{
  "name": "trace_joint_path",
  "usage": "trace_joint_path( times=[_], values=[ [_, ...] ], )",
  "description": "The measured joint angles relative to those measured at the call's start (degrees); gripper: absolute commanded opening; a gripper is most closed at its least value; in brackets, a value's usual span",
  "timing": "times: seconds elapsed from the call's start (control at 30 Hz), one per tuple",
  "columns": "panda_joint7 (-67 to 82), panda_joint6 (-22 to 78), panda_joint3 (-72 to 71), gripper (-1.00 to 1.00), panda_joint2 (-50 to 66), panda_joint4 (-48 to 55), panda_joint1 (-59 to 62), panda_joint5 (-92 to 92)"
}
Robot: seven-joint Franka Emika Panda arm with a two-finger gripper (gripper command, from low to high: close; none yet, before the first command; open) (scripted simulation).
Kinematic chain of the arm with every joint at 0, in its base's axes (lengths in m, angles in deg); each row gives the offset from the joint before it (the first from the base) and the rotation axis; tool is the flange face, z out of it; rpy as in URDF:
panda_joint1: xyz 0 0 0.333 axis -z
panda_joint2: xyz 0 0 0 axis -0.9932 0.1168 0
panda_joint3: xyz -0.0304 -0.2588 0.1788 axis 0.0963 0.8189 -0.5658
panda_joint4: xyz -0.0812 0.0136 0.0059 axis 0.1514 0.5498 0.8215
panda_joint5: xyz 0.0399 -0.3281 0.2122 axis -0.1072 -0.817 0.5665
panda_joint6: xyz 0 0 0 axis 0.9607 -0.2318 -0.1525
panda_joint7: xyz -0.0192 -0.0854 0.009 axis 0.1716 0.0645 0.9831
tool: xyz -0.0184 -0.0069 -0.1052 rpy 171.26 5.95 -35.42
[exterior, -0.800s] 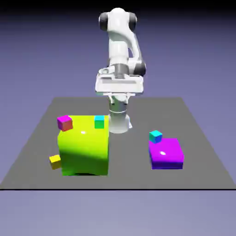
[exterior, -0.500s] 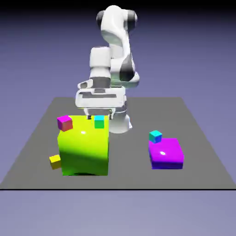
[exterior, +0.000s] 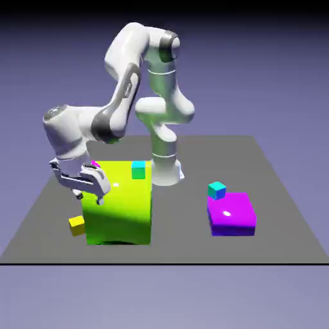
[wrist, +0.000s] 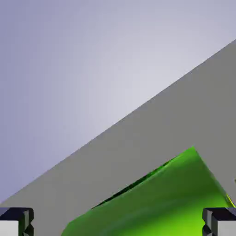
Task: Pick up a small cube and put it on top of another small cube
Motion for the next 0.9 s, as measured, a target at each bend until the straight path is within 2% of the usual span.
trace_joint_path(
  times=[0.8,0.9],
  values=[
    [-0.5,56.2,17.4,0.00,49.6,47.9,12.9,18.4],
    [0.6,53.6,17.5,0.00,49.0,43.8,11.2,18.6]
  ],
)
